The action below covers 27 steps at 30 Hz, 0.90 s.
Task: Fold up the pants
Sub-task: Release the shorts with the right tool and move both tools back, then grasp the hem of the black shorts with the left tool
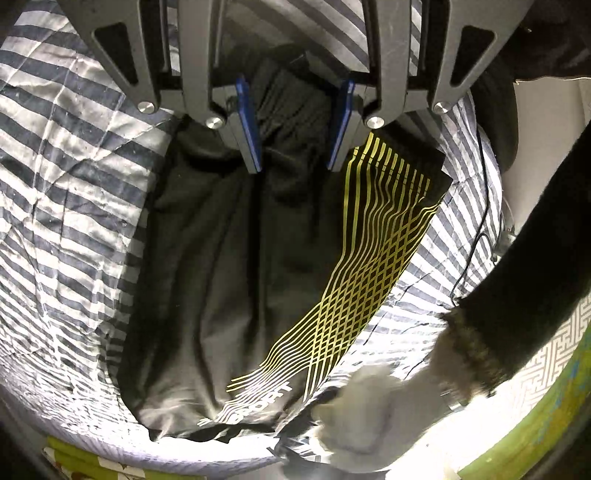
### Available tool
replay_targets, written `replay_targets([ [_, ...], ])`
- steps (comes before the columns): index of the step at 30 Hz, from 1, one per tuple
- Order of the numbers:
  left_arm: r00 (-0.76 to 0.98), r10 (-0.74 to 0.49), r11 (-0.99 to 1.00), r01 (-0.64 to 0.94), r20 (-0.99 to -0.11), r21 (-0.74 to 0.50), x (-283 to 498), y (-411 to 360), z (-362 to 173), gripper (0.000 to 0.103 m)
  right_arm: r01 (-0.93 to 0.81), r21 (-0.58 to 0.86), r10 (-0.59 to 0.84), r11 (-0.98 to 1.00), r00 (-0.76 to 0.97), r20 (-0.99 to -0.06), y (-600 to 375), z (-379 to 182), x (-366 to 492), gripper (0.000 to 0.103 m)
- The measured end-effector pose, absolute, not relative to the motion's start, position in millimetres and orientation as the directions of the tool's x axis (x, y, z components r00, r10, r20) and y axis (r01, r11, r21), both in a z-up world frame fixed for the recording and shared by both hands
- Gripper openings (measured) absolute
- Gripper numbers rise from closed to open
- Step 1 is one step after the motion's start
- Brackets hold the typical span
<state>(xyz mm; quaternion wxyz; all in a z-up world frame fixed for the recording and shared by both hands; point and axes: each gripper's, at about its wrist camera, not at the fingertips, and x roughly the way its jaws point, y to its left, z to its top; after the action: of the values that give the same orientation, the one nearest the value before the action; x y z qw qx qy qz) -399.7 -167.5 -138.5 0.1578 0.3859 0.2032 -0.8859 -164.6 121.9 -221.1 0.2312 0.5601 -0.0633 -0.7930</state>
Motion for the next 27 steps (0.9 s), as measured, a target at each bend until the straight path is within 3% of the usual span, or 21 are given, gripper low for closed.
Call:
replay_targets([
  [2, -0.651, -0.087, -0.898, 0.379, -0.754, -0.224, -392.4, -164.5, -135.0, 0.043, 0.290, 0.353, -0.429, -0.890, -0.264, -0.864, 121.9, -220.2, -164.6, 0.032],
  [8, -0.593, 0.105, -0.944, 0.192, -0.798, -0.268, -411.4, -116.0, -160.6, 0.044, 0.292, 0.310, -0.390, -0.905, -0.278, -0.878, 115.2, -221.1, -159.9, 0.032],
  [14, -0.547, 0.237, -0.915, 0.152, -0.803, -0.374, -458.0, -88.3, -198.8, 0.044, 0.287, 0.308, -0.387, -0.907, -0.279, -0.879, 120.7, -222.9, -152.1, 0.032],
  [17, -0.579, 0.213, -0.886, 0.226, -0.787, -0.405, -475.7, -105.9, -211.2, 0.044, 0.287, 0.307, -0.386, -0.907, -0.279, -0.879, 114.0, -224.2, -156.7, 0.032],
  [21, -0.636, -0.094, -0.860, 0.440, -0.766, -0.260, -478.9, -147.2, -185.3, 0.044, 0.275, 0.320, -0.395, -0.906, -0.287, -0.873, 120.1, -222.4, -150.4, 0.032],
  [24, -0.685, -0.115, -0.825, 0.469, -0.720, -0.314, -456.0, -176.7, -159.1, 0.045, 0.279, 0.317, -0.394, -0.907, -0.290, -0.872, 119.9, -221.9, -148.1, 0.032],
  [27, -0.677, -0.149, -0.853, 0.456, -0.721, -0.253, -426.6, -186.3, -138.0, 0.045, 0.282, 0.315, -0.393, -0.907, -0.291, -0.872, 118.0, -222.2, -151.2, 0.032],
])
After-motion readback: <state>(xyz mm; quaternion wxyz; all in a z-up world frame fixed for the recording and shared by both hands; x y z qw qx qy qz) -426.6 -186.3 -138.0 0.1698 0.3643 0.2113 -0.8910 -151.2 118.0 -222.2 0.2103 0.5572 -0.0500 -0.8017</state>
